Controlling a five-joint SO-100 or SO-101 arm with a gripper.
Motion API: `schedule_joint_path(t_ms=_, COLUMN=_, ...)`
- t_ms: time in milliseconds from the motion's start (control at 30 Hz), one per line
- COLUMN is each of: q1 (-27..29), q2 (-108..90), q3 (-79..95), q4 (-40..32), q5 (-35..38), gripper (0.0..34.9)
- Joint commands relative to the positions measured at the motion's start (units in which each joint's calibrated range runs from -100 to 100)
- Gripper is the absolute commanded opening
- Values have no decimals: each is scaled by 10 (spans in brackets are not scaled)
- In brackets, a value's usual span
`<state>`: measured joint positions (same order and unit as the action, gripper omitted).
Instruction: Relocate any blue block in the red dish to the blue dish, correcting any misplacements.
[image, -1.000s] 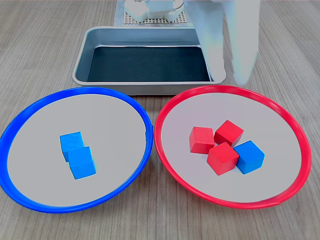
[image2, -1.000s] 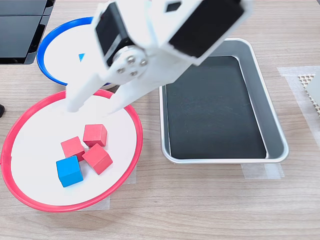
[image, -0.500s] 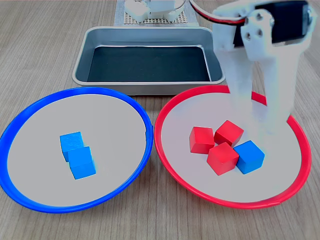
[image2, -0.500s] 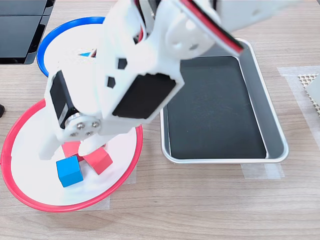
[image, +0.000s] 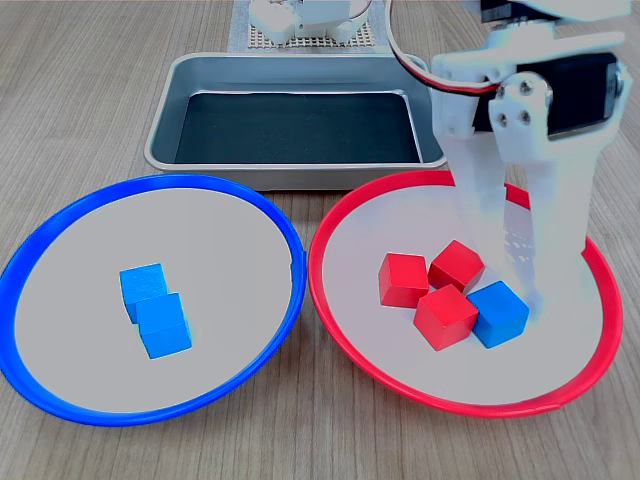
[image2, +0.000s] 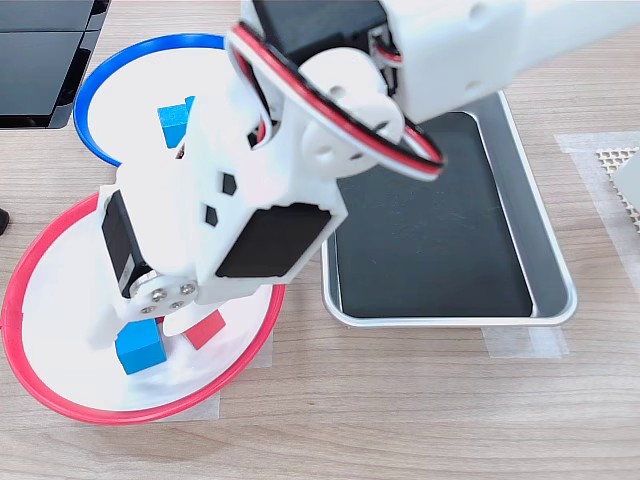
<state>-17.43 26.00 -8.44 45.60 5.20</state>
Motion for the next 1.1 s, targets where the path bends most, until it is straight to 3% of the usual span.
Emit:
schedule_joint_path(t_ms=0, q1=5, q2=7, q3=-38, q4=3, q5=-2, gripper=123)
schedule_joint_path(t_ms=700, q1=15, q2=40, q3=-29, q4=-18, q5=-9, gripper=145)
schedule_joint_path(t_ms=1067, q1=21, q2=53, q3=-29, q4=-18, q5=-9, gripper=131)
